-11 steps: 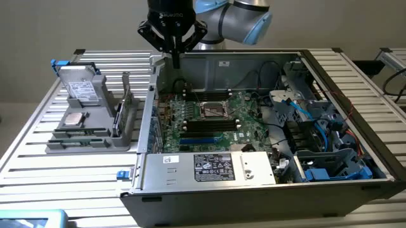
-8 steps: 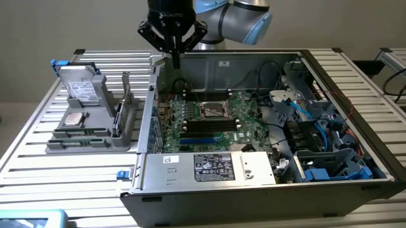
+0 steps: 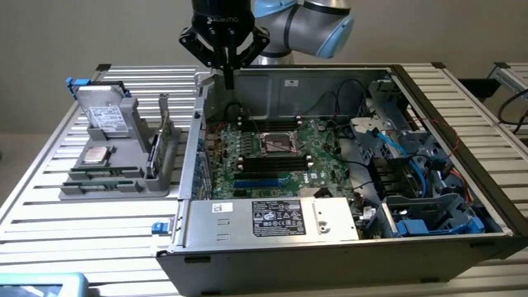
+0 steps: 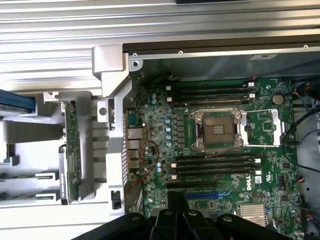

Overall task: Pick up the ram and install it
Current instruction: 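Reach for the ram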

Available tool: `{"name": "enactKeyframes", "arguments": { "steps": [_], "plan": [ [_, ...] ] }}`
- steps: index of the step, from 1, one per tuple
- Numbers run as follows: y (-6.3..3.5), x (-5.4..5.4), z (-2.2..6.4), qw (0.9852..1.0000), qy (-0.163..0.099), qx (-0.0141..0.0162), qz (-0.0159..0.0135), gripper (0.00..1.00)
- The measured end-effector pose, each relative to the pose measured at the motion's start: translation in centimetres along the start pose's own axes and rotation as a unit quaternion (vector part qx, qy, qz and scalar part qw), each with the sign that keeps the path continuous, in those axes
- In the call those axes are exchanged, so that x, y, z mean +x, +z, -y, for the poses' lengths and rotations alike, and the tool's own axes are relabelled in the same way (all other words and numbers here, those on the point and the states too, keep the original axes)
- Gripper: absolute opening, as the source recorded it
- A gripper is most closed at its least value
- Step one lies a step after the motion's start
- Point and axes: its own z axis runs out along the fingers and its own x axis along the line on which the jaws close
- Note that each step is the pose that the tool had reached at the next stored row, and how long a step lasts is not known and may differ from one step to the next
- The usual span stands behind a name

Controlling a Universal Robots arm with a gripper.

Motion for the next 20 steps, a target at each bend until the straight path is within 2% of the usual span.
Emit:
{"name": "enactKeyframes", "arguments": {
  "steps": [4,20],
  "plan": [
    [-0.01,0.8,0.06,1.0000,0.000,0.0001,0.0000,0.11],
    [-0.09,8.1,0.60,1.0000,0.000,0.0000,0.0000,0.11]
  ]
}}
